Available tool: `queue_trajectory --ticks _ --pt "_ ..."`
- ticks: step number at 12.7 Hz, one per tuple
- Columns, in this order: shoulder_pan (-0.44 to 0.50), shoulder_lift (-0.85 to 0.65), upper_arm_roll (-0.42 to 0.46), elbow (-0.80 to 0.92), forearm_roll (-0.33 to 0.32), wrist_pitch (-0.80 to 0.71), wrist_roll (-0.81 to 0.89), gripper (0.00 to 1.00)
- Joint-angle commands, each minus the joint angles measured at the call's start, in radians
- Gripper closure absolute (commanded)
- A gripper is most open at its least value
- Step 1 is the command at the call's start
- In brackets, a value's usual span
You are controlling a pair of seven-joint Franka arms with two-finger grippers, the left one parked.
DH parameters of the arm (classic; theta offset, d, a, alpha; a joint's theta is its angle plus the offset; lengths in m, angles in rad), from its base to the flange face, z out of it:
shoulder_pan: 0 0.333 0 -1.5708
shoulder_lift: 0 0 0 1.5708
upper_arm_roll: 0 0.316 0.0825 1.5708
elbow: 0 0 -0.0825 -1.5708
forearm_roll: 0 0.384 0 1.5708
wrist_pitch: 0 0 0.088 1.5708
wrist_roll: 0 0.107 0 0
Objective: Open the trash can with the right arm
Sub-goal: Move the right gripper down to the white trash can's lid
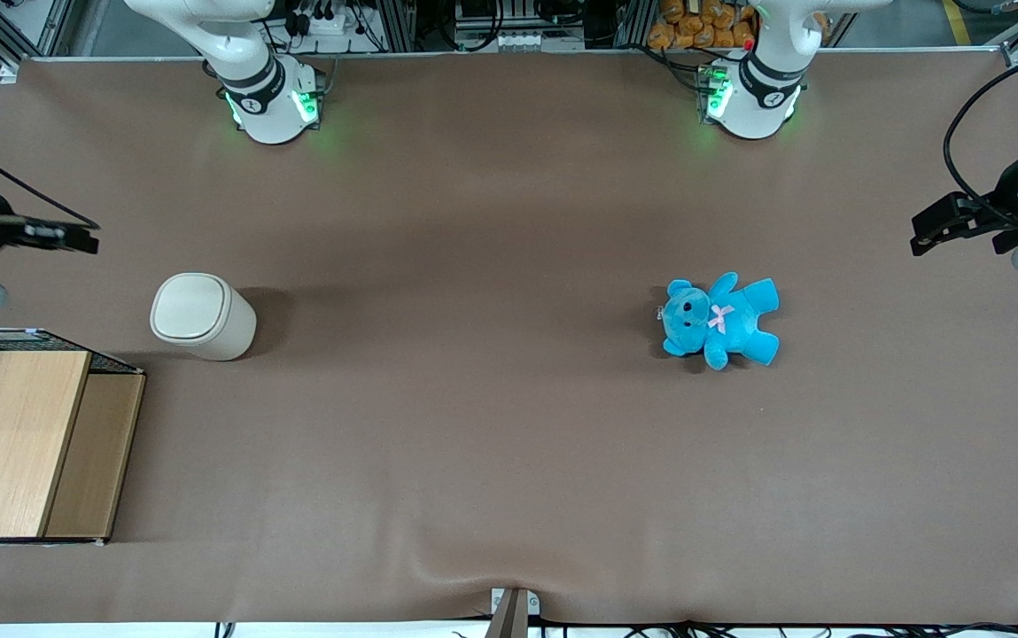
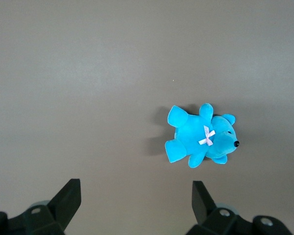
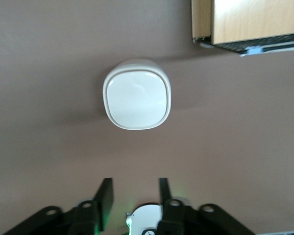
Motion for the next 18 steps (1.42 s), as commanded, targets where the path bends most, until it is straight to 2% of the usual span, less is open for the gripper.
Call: queue_trajectory --ticks 1,6,11,18 --pt "0.000 0.029 0.003 -0.073 -0.024 0.056 -0.014 1.00" --pt "-0.001 0.057 0.003 -0.214 -0.027 0.232 -0.014 1.00" --pt "-0.021 0.157 0.003 -0.214 -0.040 0.314 -0.014 1.00" --pt "-0.041 0.238 0.003 -0.216 -0.040 0.347 -0.022 1.00"
